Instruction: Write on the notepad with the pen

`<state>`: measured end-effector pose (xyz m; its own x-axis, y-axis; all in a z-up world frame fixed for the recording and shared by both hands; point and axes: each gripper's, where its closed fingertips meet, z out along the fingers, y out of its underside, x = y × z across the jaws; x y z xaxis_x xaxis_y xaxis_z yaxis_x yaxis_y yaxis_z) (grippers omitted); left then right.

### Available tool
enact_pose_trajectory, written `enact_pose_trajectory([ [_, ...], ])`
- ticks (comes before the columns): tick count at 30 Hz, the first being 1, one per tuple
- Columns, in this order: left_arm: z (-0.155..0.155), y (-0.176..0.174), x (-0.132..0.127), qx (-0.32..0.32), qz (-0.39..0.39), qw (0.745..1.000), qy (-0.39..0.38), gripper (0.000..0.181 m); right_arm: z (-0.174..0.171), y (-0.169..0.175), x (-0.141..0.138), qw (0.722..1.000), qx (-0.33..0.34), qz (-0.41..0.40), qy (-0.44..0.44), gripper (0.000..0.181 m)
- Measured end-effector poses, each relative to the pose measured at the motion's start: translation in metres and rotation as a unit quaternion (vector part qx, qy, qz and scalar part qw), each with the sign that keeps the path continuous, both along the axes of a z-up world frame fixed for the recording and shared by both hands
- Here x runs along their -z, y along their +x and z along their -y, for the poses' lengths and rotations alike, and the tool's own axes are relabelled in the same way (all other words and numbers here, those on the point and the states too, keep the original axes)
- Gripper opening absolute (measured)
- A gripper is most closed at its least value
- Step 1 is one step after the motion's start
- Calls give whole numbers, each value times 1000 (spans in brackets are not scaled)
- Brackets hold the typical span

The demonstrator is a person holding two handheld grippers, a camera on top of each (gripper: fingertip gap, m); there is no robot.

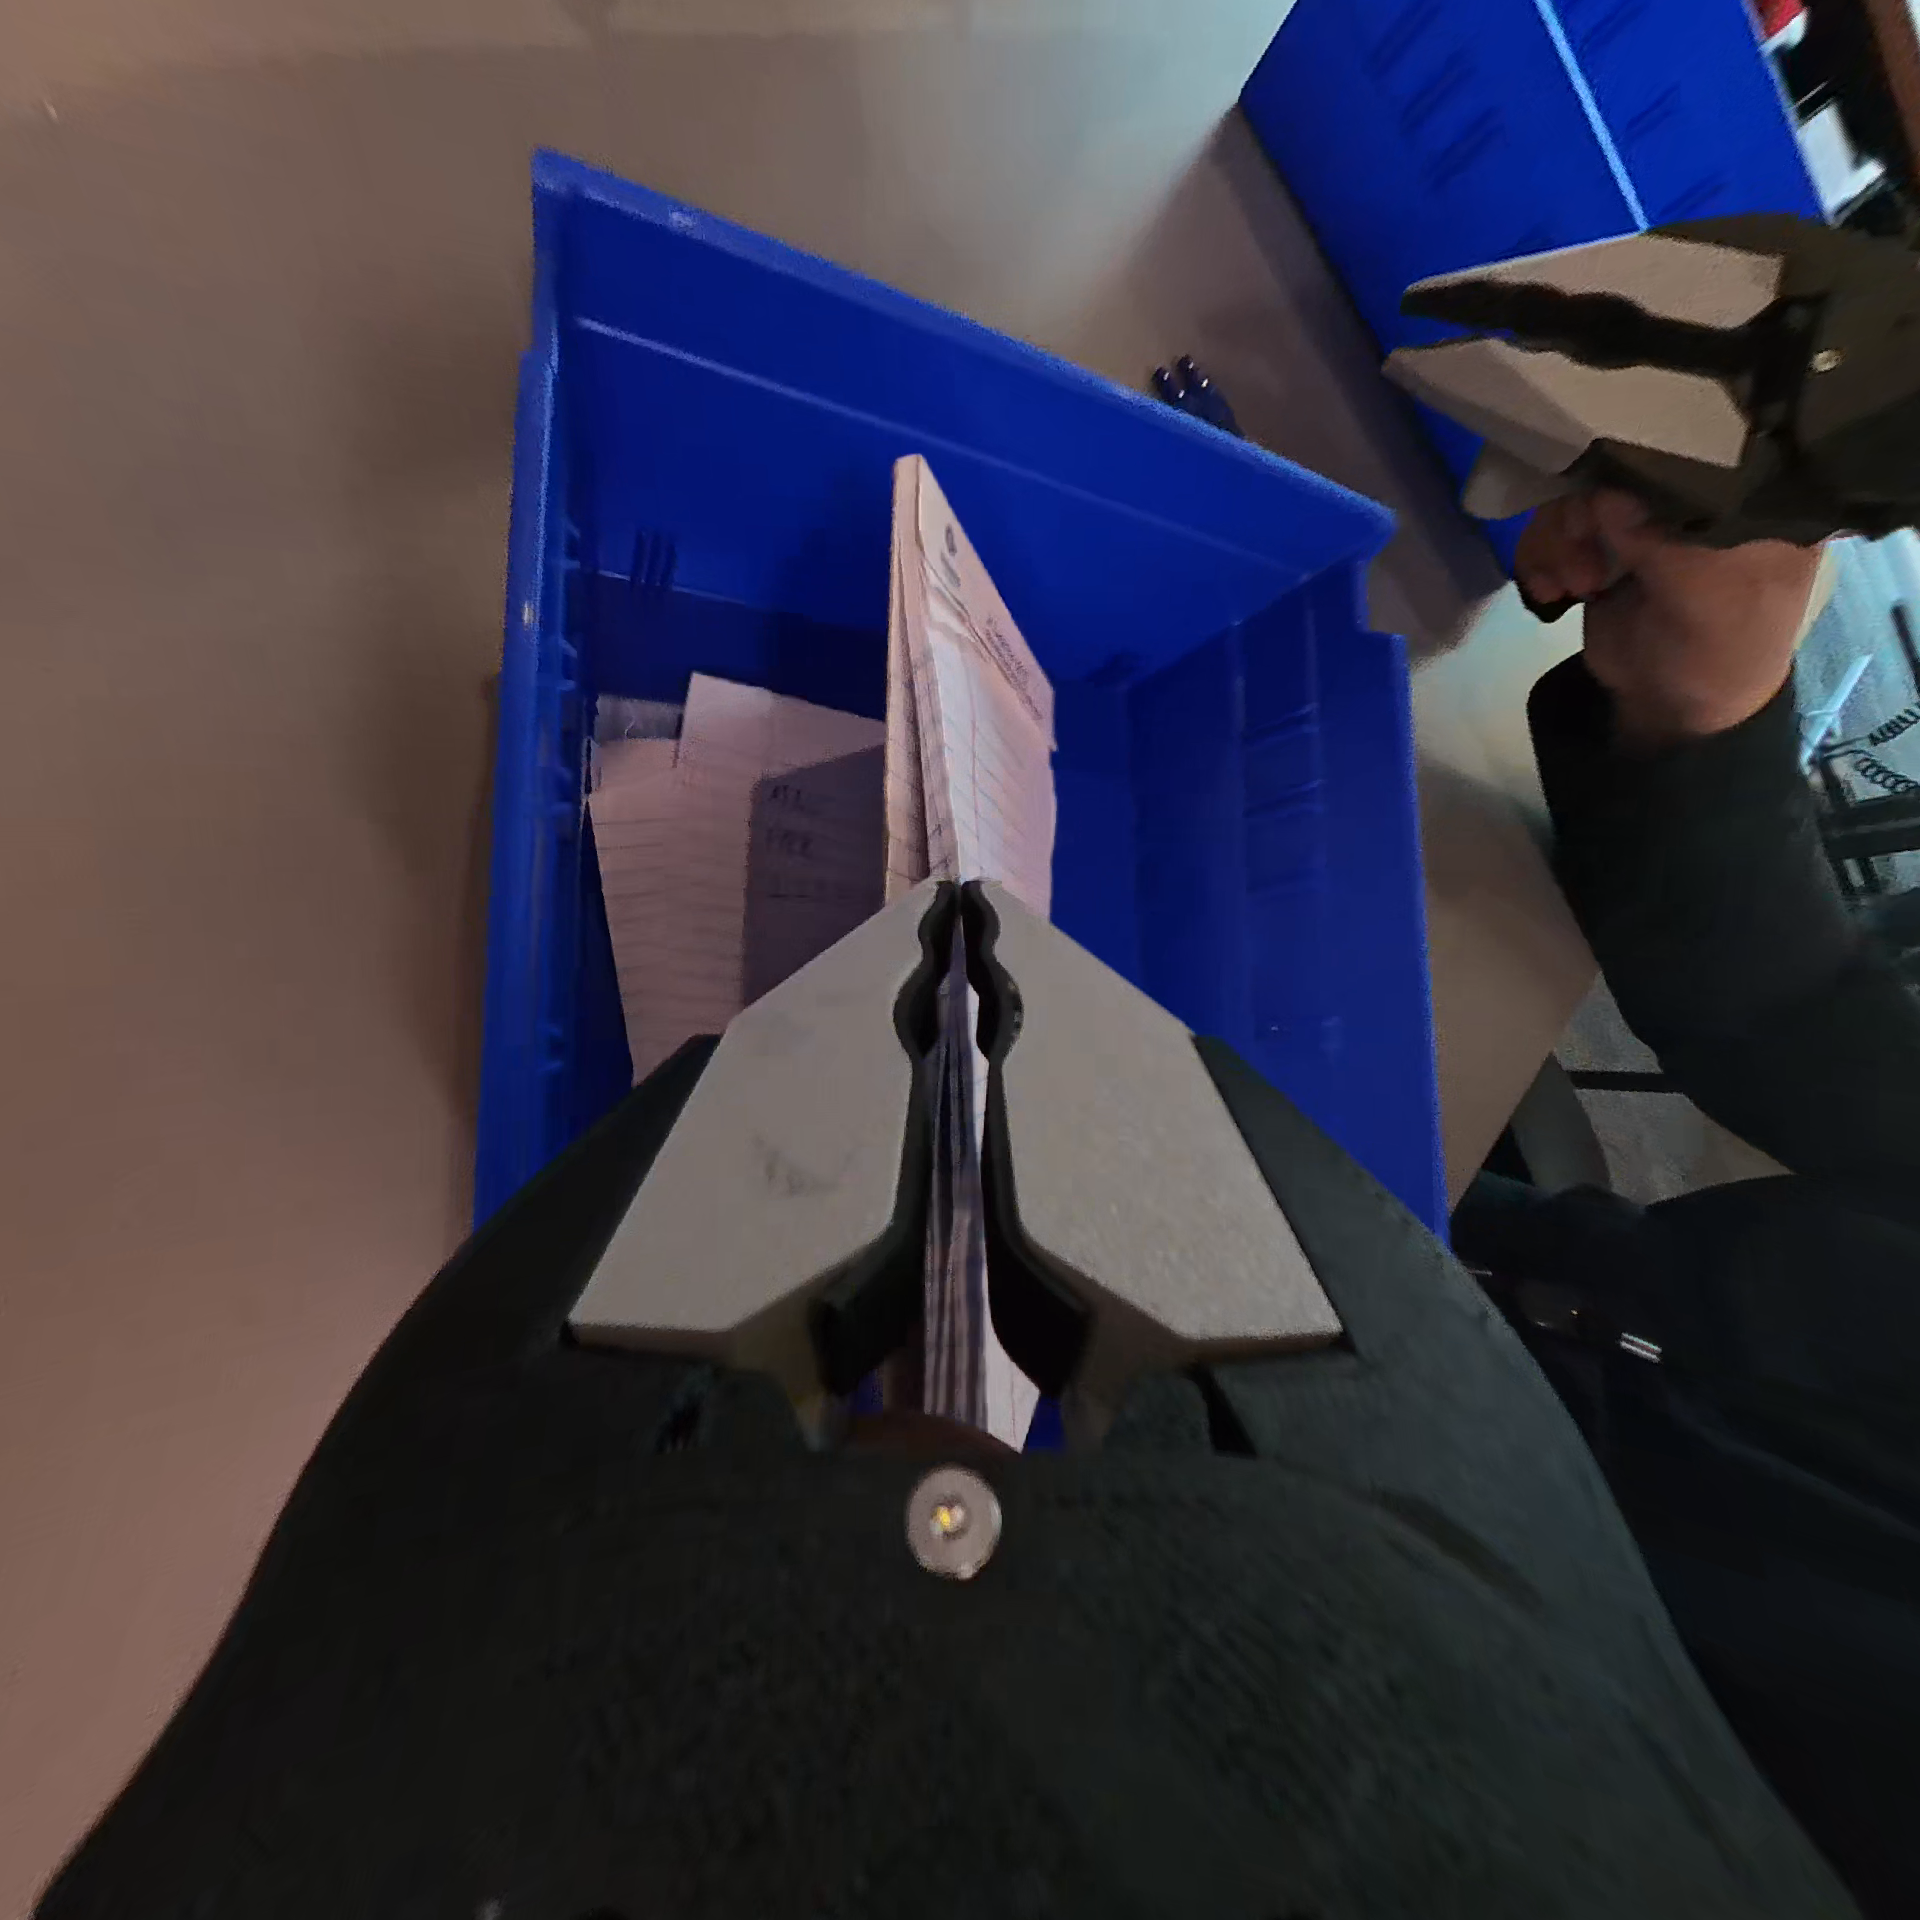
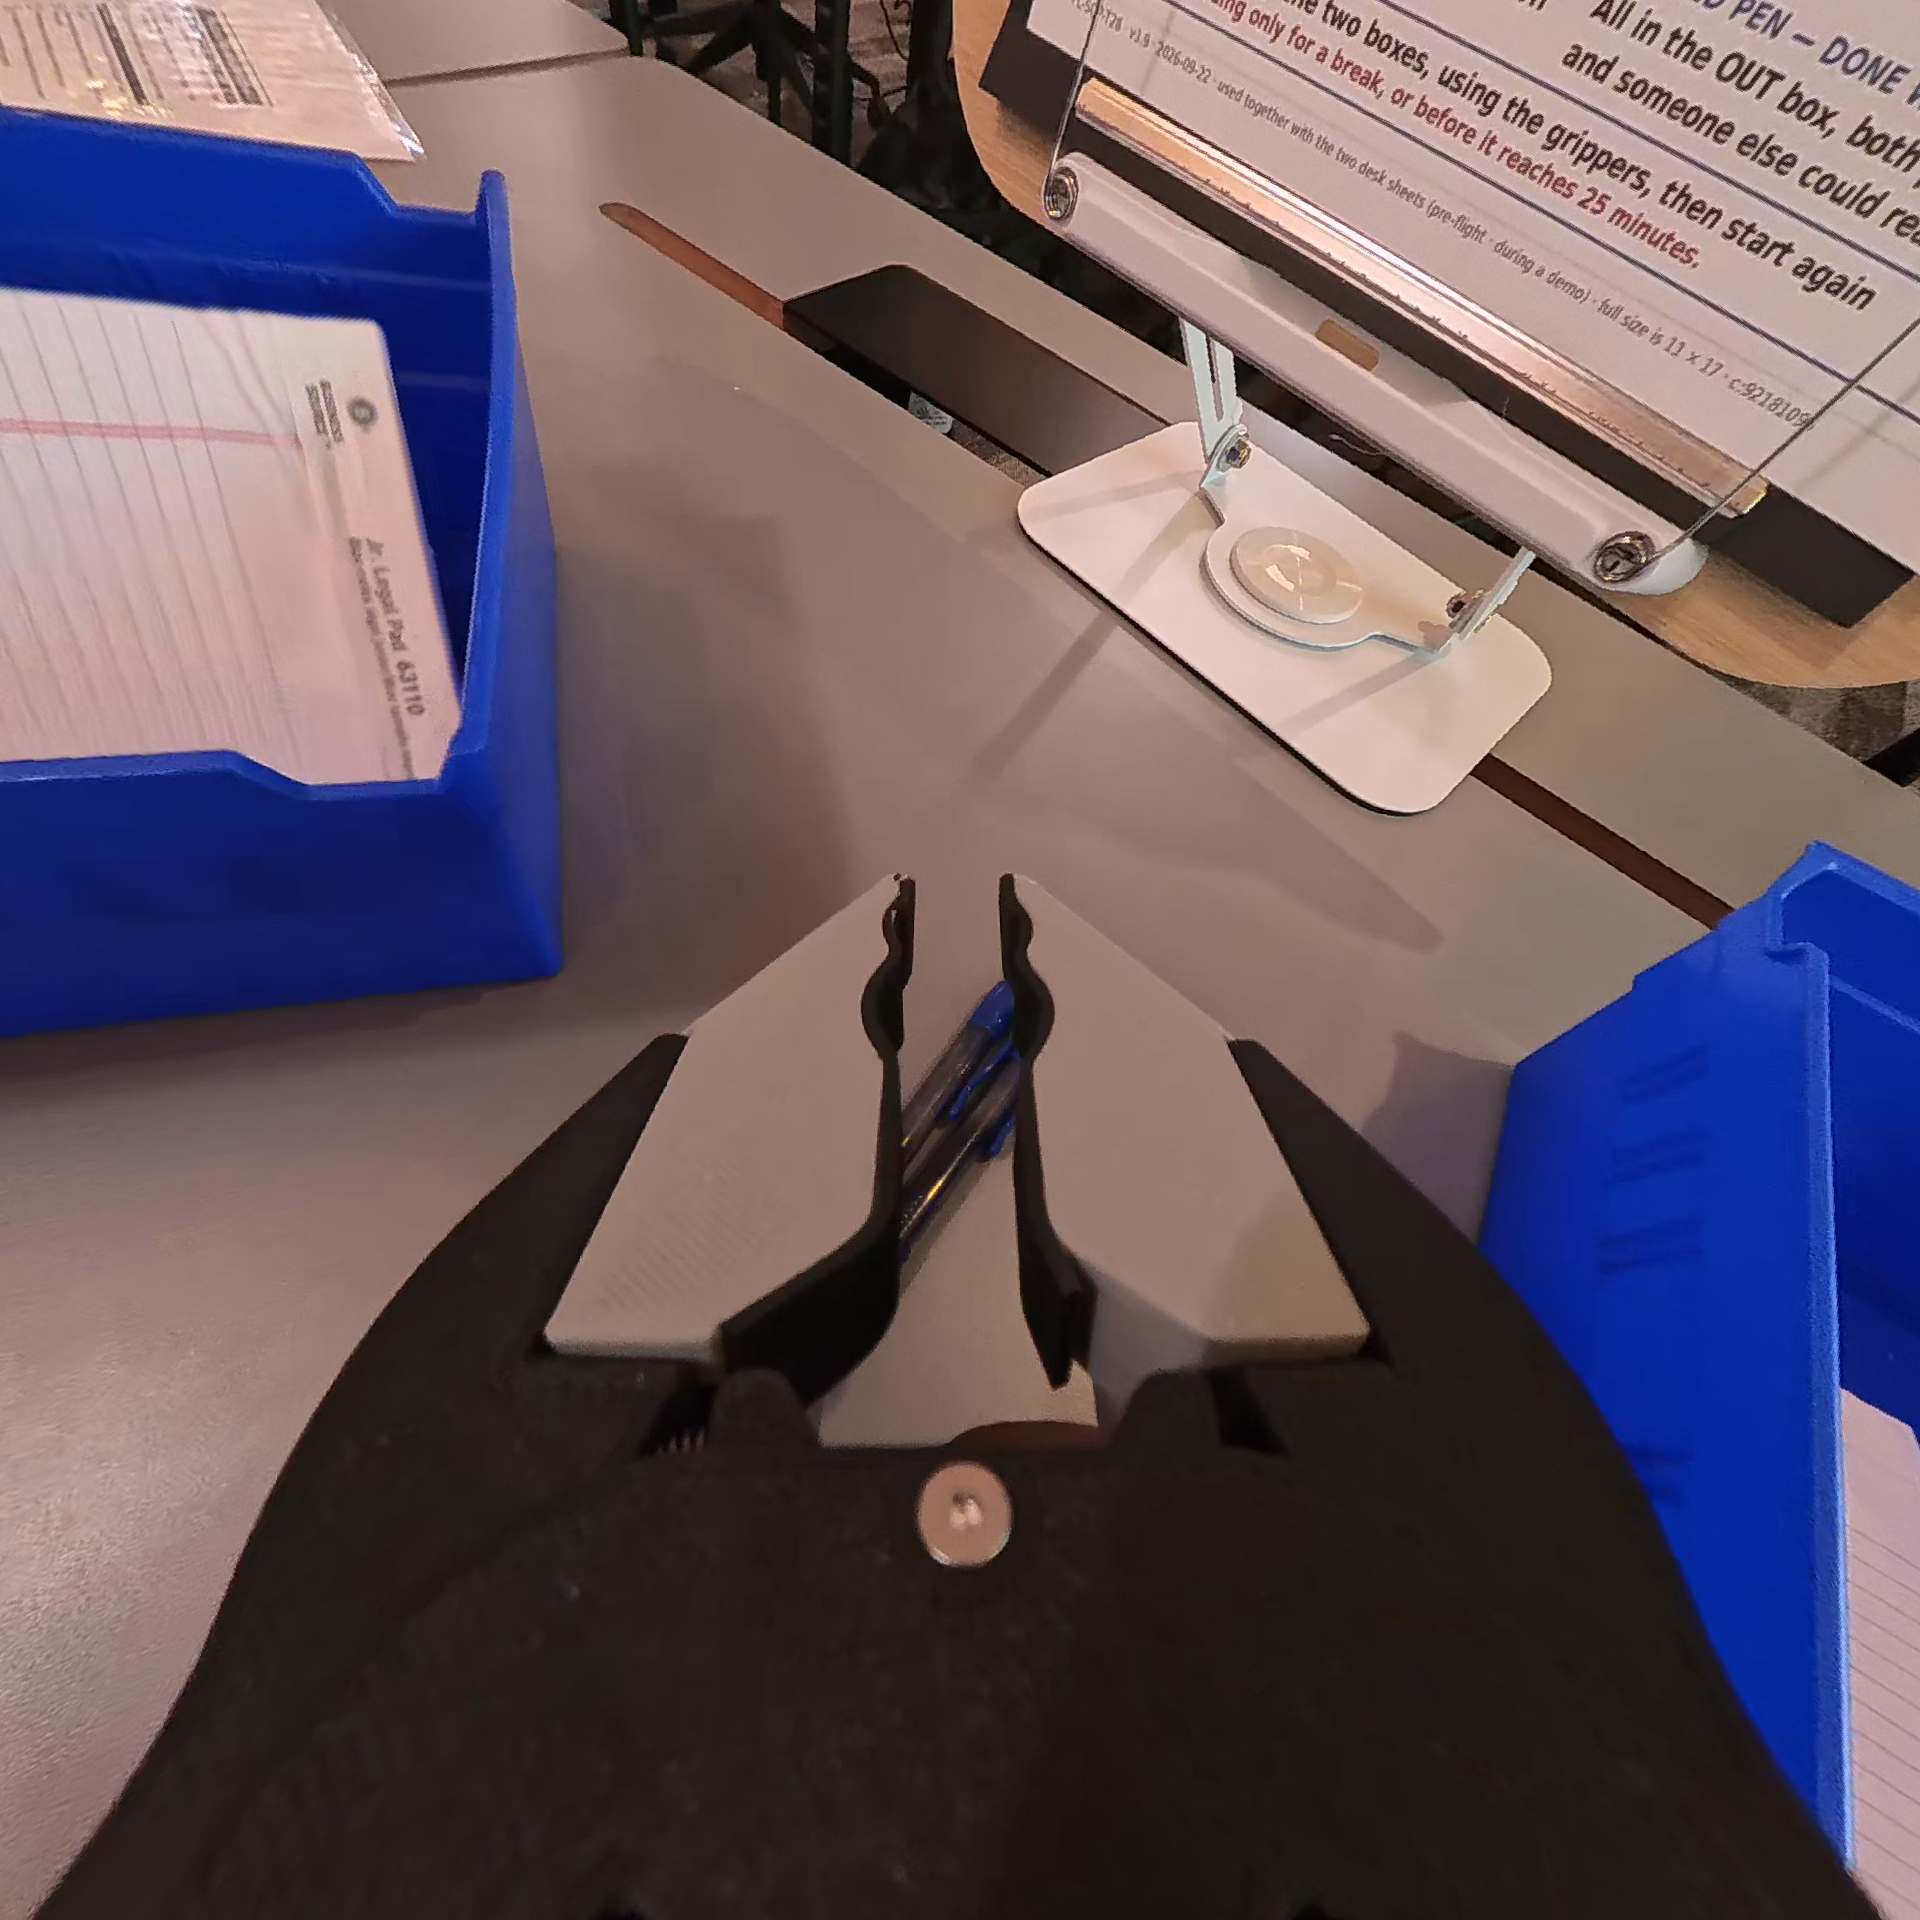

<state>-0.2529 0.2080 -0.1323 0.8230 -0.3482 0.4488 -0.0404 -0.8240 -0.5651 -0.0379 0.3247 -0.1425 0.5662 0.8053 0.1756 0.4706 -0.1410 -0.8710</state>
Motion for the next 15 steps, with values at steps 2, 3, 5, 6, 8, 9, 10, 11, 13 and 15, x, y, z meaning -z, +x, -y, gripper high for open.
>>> enact_pose_trajectory([
  [2, -2, -1, -10, -5, 12, 1000, 16, 0, 1, -1, 0, 1000, -3, -4, -3, 13],
  [3, -2, -2, -14, -7, 16, 1000, 24, 0, 2, -2, 0, 1000, -4, -6, -5, 13],
  [5, -3, -4, -23, -8, 24, 999, 39, 0, 4, -4, -1, 1000, -10, -11, -9, 13],
  [6, -3, -4, -27, -9, 29, 998, 46, 0, 6, -5, -1, 1000, -14, -14, -11, 13],
  [8, -2, -4, -34, -8, 41, 997, 57, 0, 11, -9, -3, 999, -27, -23, -17, 13],
  [9, -1, -3, -37, -6, 47, 997, 61, 0, 14, -12, -4, 999, -38, -30, -22, 13],
  [10, 1, -2, -40, -3, 50, 997, 64, 0, 19, -17, -4, 998, -52, -37, -29, 14],
  [11, 2, -2, -42, -1, 50, 997, 66, 0, 25, -21, -5, 996, -68, -46, -37, 16],
  [13, 5, 1, -45, 8, 52, 996, 69, 0, 36, -29, -8, 992, -97, -65, -54, 21],
  [15, 7, 4, -49, 16, 50, 996, 73, 0, 48, -37, -11, 985, -131, -86, -71, 26],
])
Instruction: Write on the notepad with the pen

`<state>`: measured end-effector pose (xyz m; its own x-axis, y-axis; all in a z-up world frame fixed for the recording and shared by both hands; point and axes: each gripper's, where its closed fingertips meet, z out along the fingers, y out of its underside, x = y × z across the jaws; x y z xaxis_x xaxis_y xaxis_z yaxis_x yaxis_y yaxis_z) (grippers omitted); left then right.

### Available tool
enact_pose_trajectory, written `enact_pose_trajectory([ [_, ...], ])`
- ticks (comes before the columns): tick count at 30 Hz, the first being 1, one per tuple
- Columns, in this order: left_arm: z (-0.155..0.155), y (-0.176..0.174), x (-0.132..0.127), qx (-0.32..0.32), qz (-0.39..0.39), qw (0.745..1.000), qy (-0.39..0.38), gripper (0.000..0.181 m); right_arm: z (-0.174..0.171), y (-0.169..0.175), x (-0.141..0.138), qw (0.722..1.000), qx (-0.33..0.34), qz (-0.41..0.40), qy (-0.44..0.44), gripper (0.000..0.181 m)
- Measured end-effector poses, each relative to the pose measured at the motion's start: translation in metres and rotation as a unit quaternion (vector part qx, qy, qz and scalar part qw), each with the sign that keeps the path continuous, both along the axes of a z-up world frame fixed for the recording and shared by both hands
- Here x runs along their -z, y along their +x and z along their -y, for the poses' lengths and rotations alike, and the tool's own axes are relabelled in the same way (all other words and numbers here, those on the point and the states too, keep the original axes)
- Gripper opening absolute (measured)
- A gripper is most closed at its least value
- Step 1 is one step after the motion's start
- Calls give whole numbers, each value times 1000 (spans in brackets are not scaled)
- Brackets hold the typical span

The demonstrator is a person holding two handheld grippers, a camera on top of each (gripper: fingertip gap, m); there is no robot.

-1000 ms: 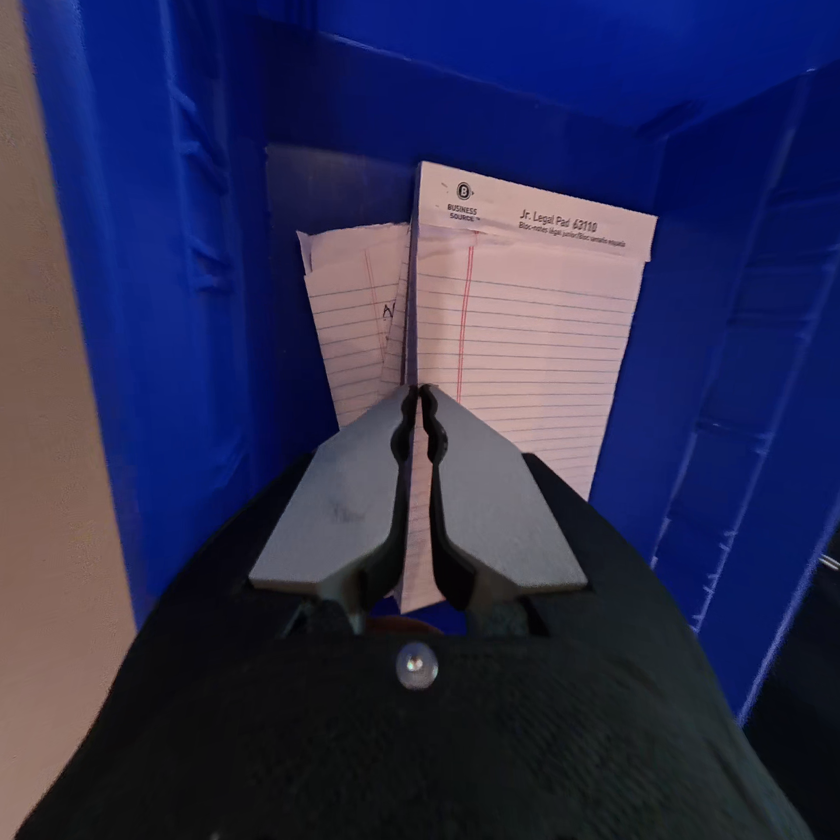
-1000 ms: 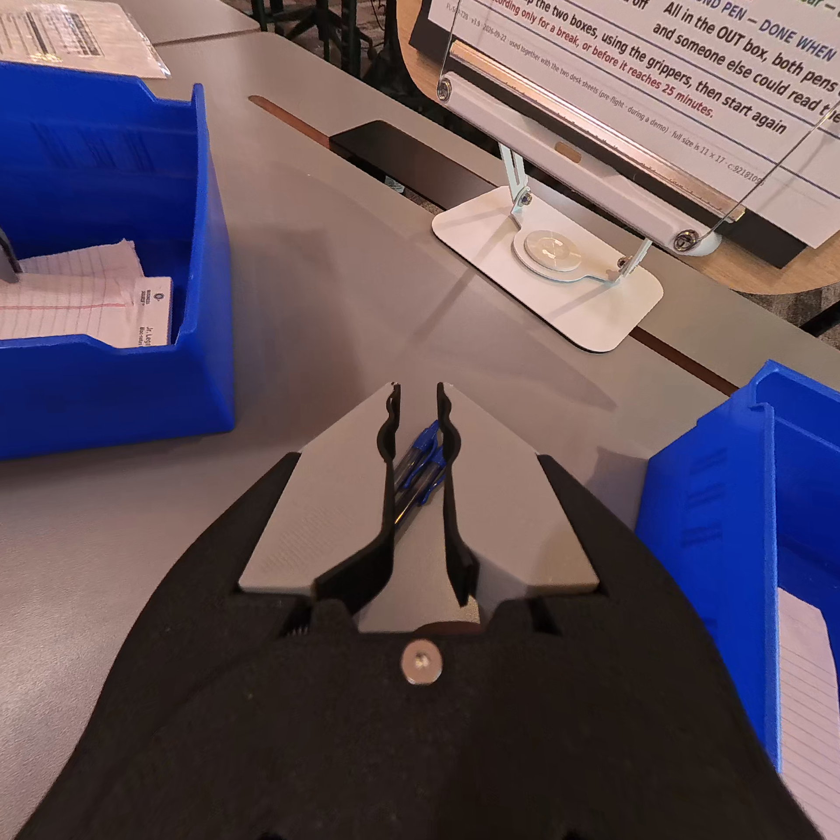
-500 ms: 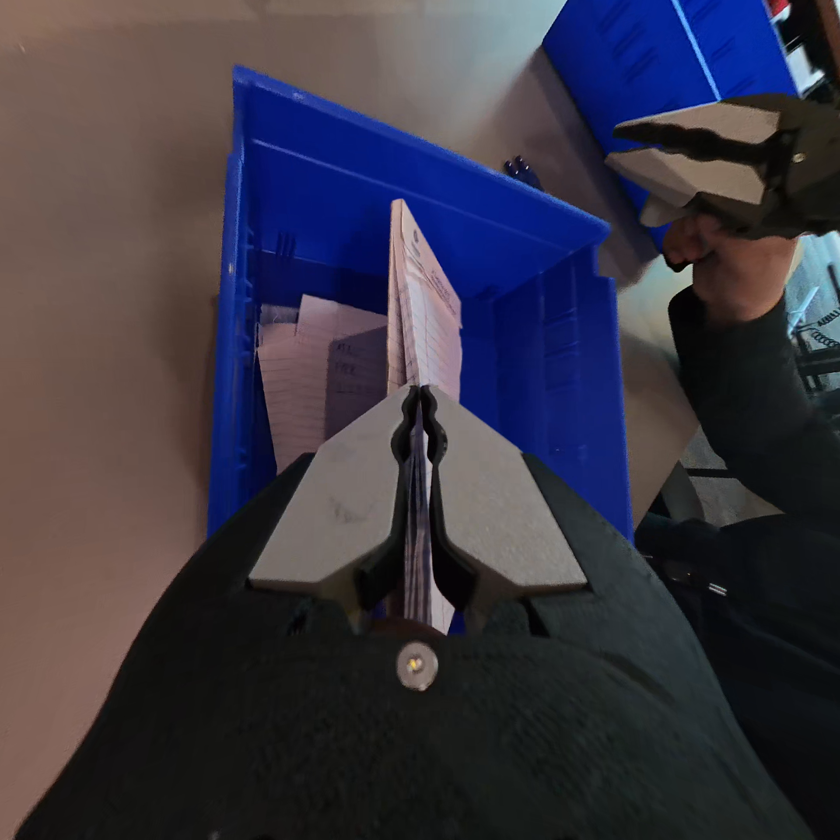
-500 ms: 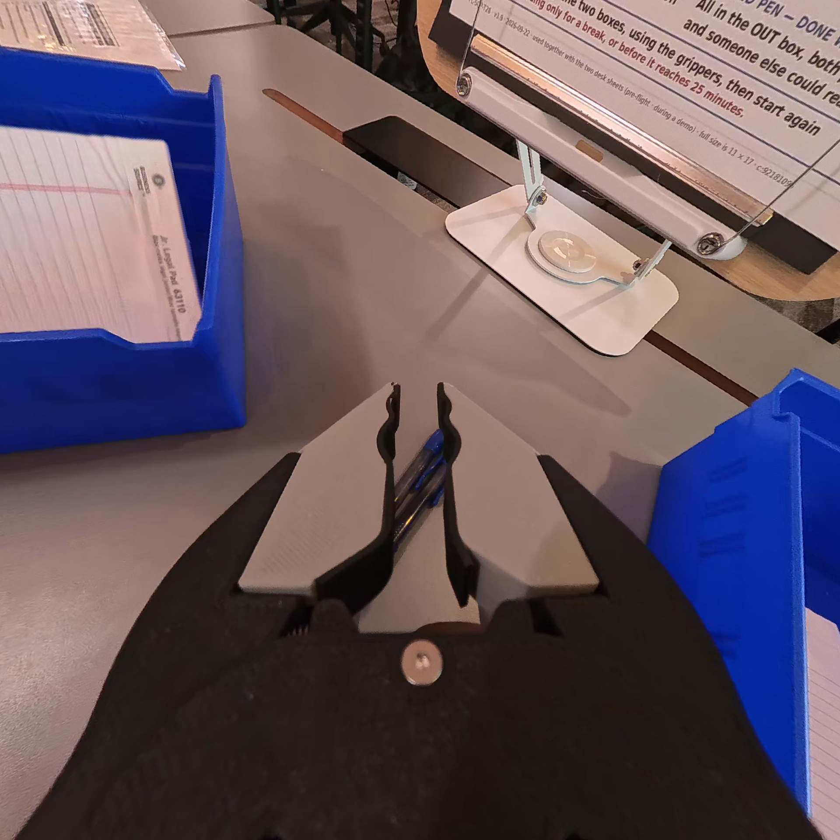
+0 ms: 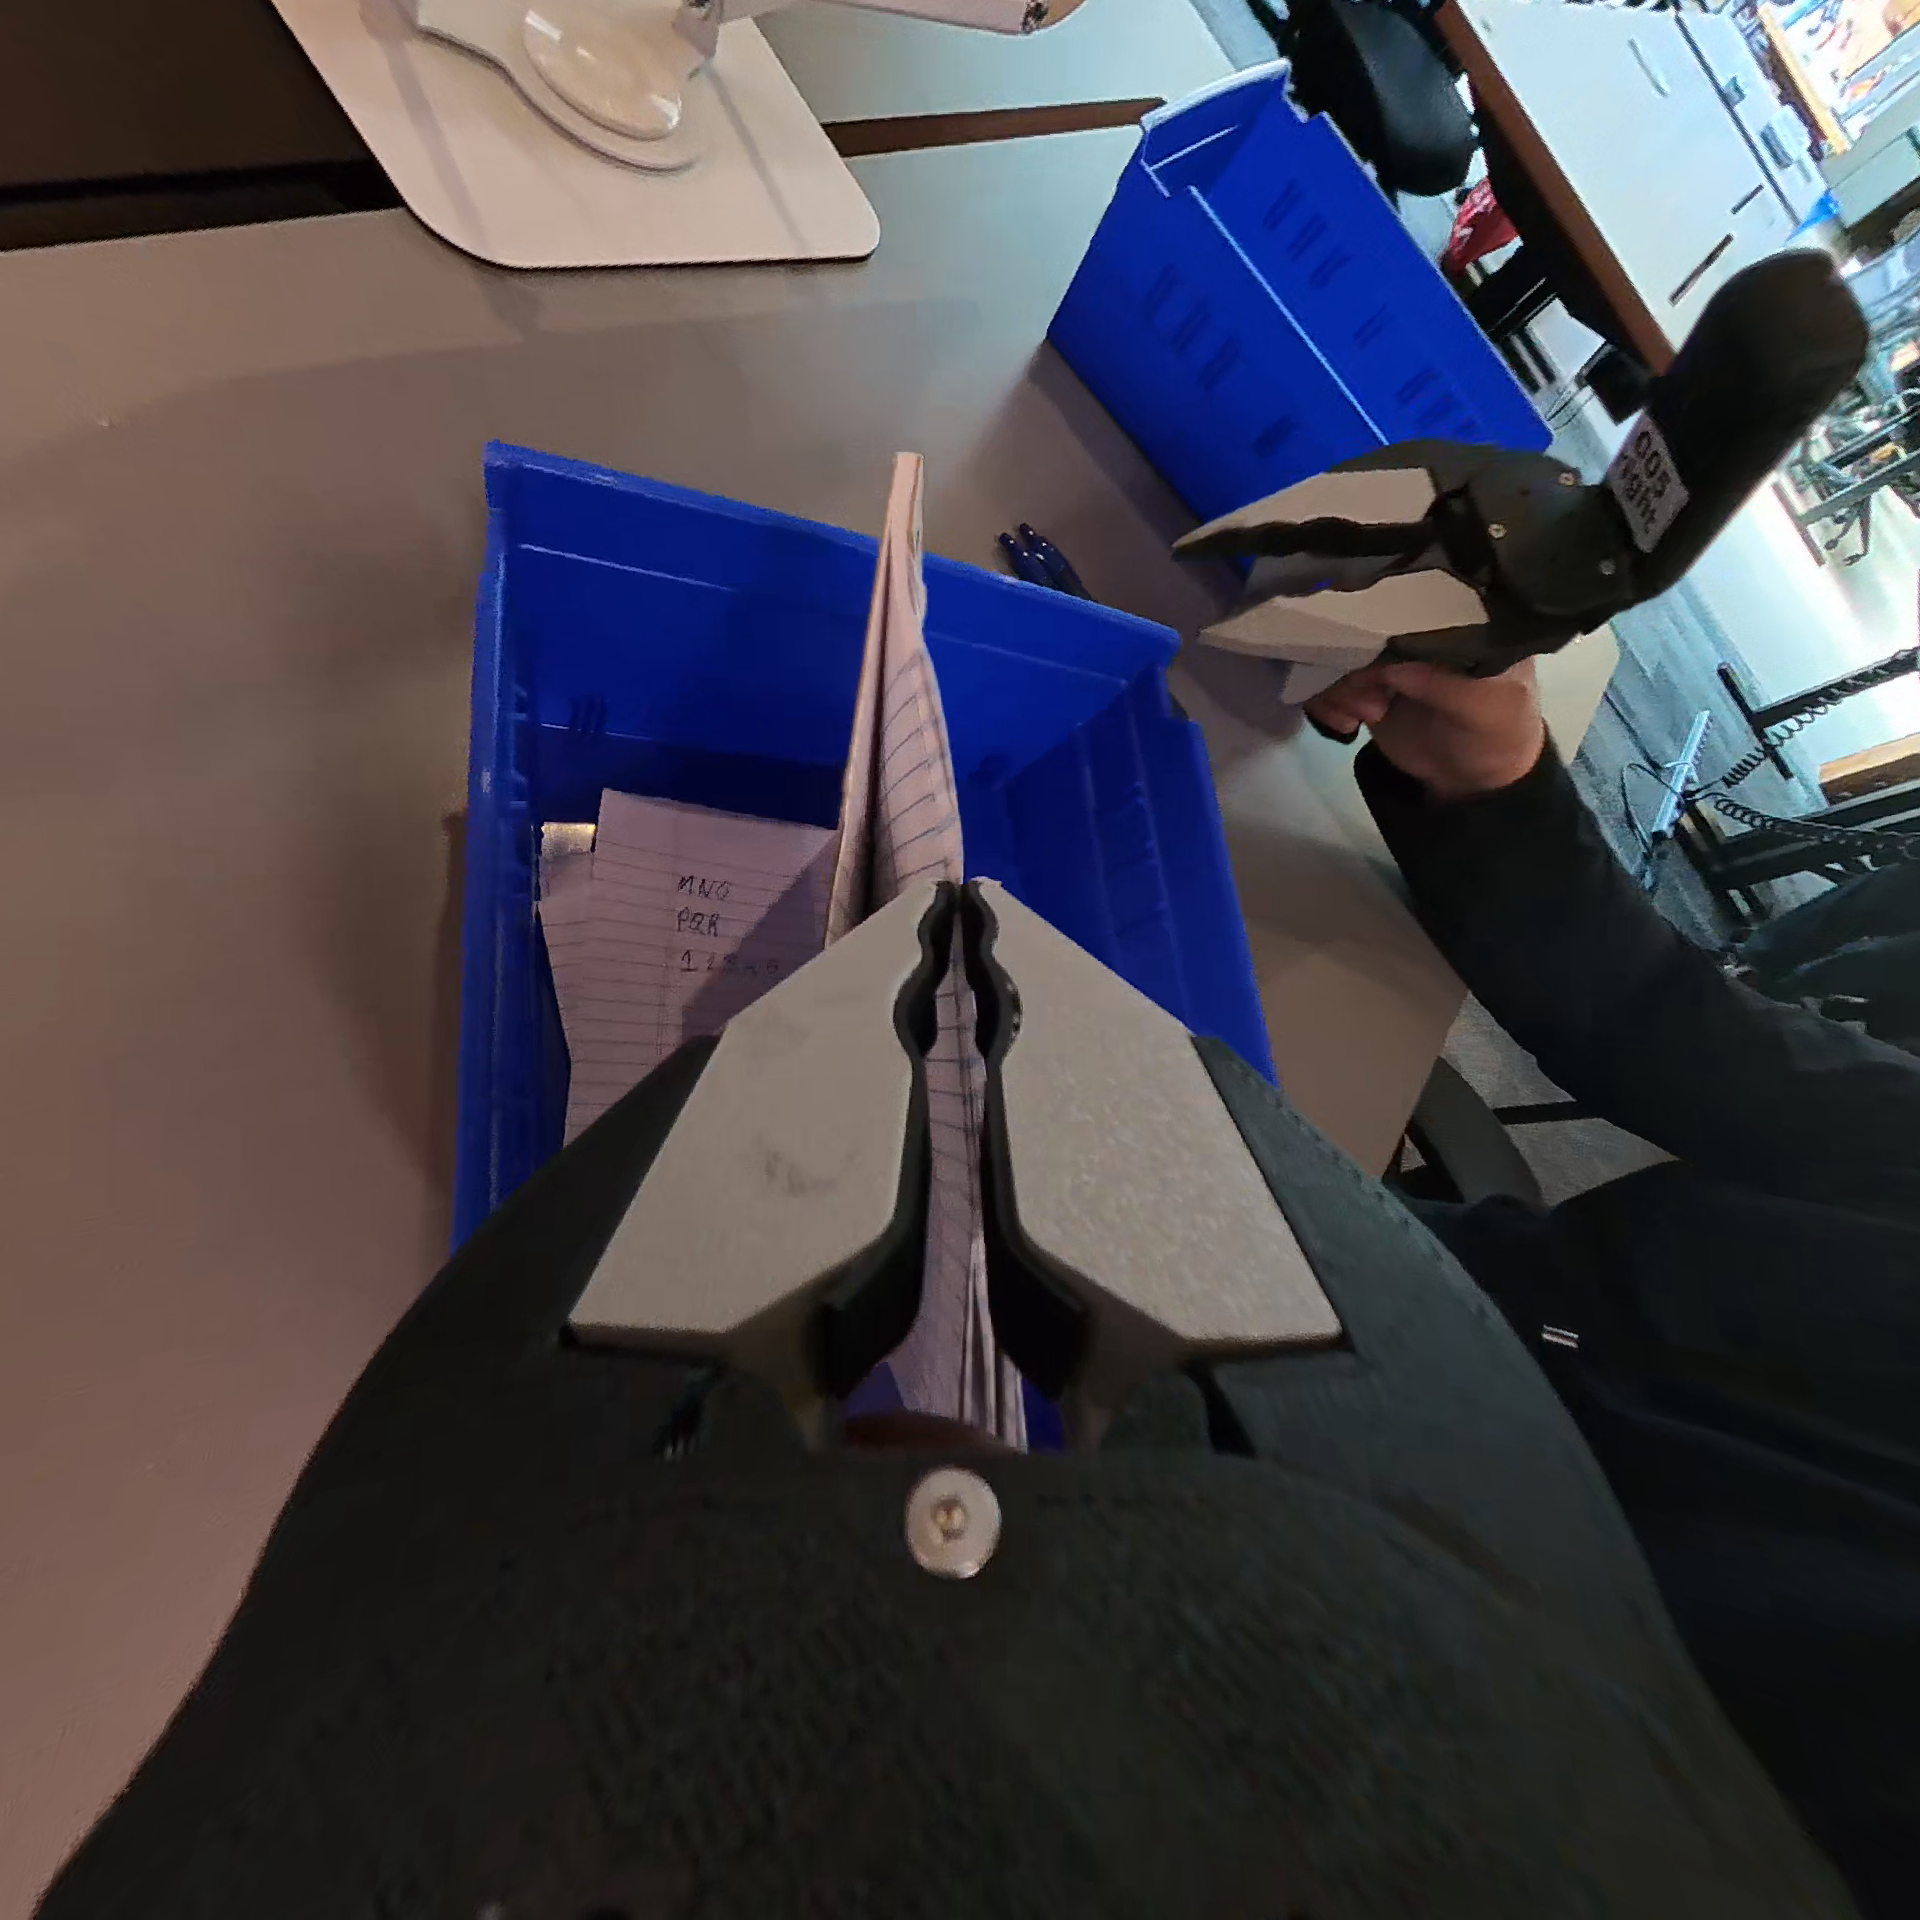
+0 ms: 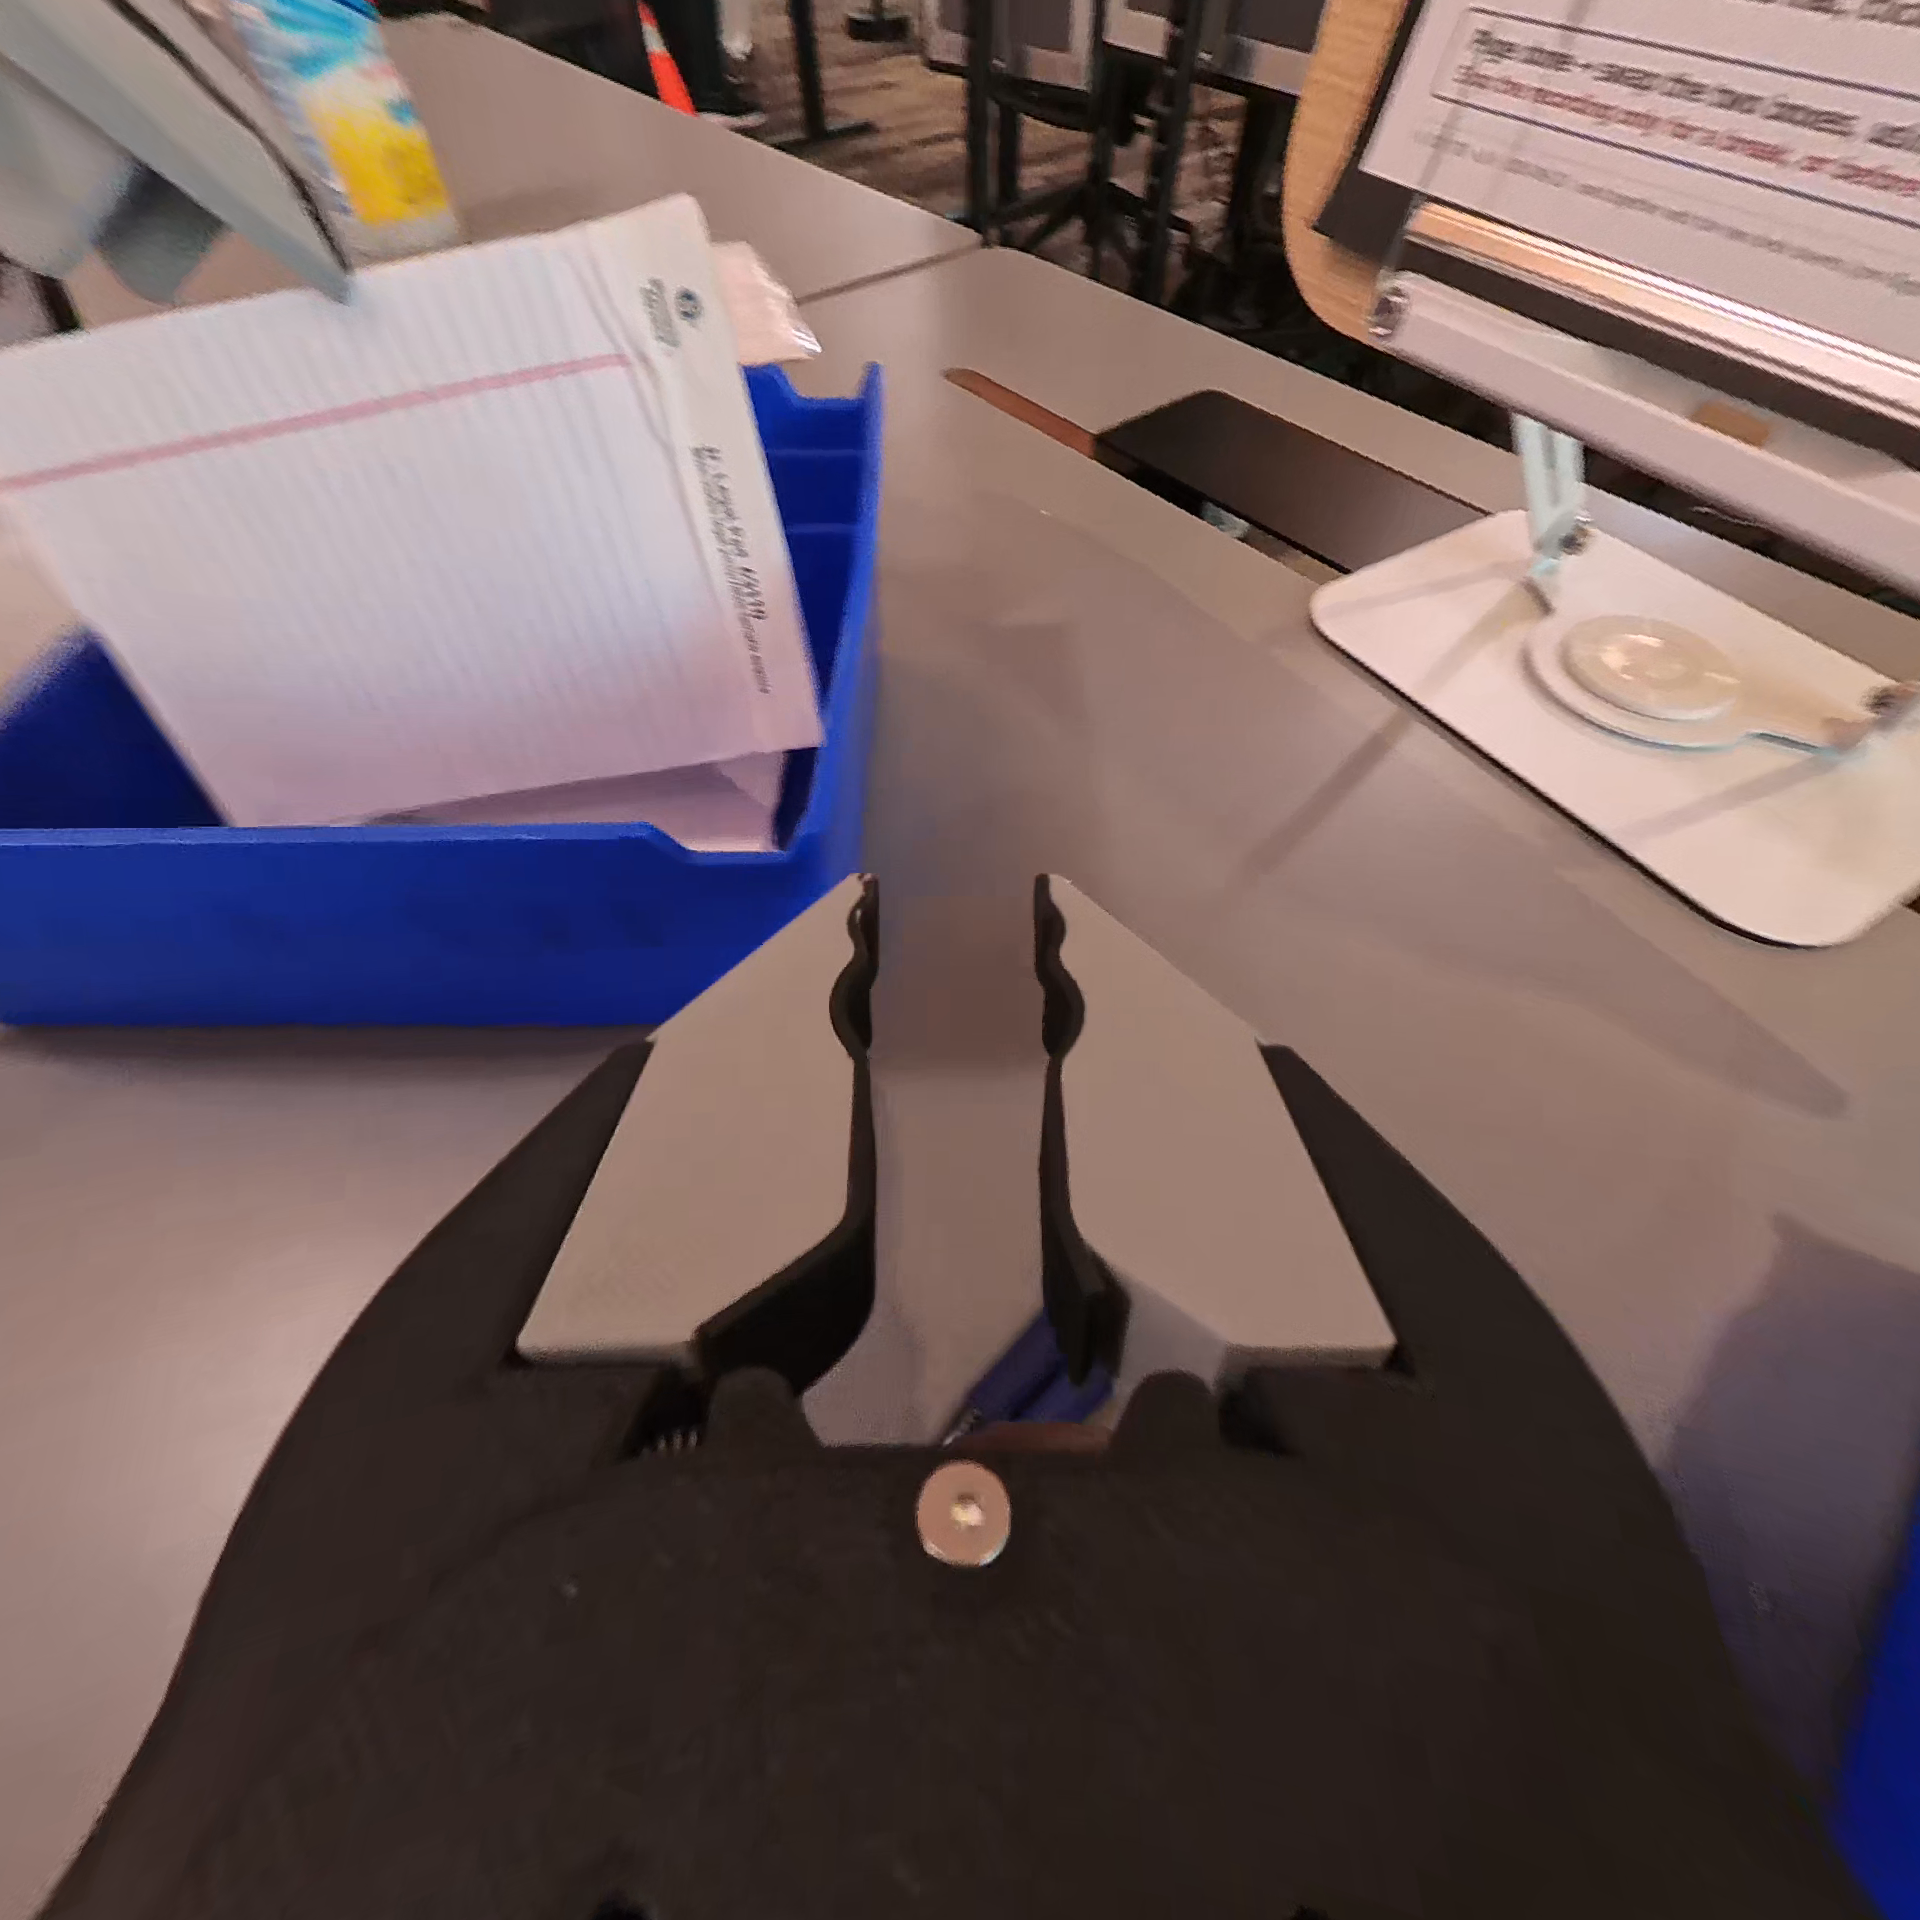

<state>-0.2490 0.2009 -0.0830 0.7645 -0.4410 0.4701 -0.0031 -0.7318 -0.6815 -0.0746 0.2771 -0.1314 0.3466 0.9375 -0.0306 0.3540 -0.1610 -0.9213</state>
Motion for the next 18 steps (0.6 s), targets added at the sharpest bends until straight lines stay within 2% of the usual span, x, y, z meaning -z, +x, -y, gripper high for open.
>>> enact_pose_trajectory([
  [5, 4, 6, -15, 16, -19, 1000, 17, 0, 24, -13, -8, 995, -69, -50, -49, 35],
  [18, 22, 45, -58, 79, -57, 994, 59, 0, 53, -20, -41, 979, -140, -142, -52, 42],
])
